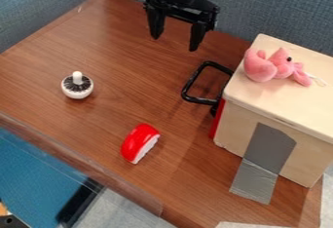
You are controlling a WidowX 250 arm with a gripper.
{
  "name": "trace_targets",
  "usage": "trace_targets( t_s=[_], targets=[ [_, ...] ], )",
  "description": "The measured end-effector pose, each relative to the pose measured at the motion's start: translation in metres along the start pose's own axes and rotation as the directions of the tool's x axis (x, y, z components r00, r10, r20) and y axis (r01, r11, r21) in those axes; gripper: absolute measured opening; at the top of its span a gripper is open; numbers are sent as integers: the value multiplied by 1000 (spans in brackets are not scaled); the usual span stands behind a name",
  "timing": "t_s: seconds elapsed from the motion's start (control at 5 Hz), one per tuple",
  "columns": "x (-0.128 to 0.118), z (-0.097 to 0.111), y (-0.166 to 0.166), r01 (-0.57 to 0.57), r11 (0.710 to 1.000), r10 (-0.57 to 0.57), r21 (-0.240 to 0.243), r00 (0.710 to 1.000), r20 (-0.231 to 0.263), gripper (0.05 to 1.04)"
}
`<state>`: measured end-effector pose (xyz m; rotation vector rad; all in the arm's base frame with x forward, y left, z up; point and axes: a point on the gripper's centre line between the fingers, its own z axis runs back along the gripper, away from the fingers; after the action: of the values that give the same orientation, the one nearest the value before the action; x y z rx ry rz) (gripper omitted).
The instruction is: Put the pink bunny on the upper side of the table
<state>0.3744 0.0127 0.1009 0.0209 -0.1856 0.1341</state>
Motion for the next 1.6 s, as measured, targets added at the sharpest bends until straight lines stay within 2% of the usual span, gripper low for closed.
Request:
trace_targets(
  t_s=[0.2,0.4,0.6,0.8,1.0,1.2,1.4,1.6],
  targets=[
    [-4,-10,0,-6,1000,6,0,999,-37,1000],
    [-7,-5,-4,-30,999,29,-21,996,-81,1000],
    [-3,16,-6,-37,999,35,-36,999,-41,1000],
    [4,30,-29,9,996,-10,-87,1000,-12,1000],
    [11,51,-73,130,981,-124,-145,991,46,1000],
    [9,39,-117,246,952,-246,-182,969,26,1000],
    [6,38,-144,334,925,-331,-181,943,44,1000],
    [2,34,-151,374,915,-372,-151,927,44,1000]
  ],
)
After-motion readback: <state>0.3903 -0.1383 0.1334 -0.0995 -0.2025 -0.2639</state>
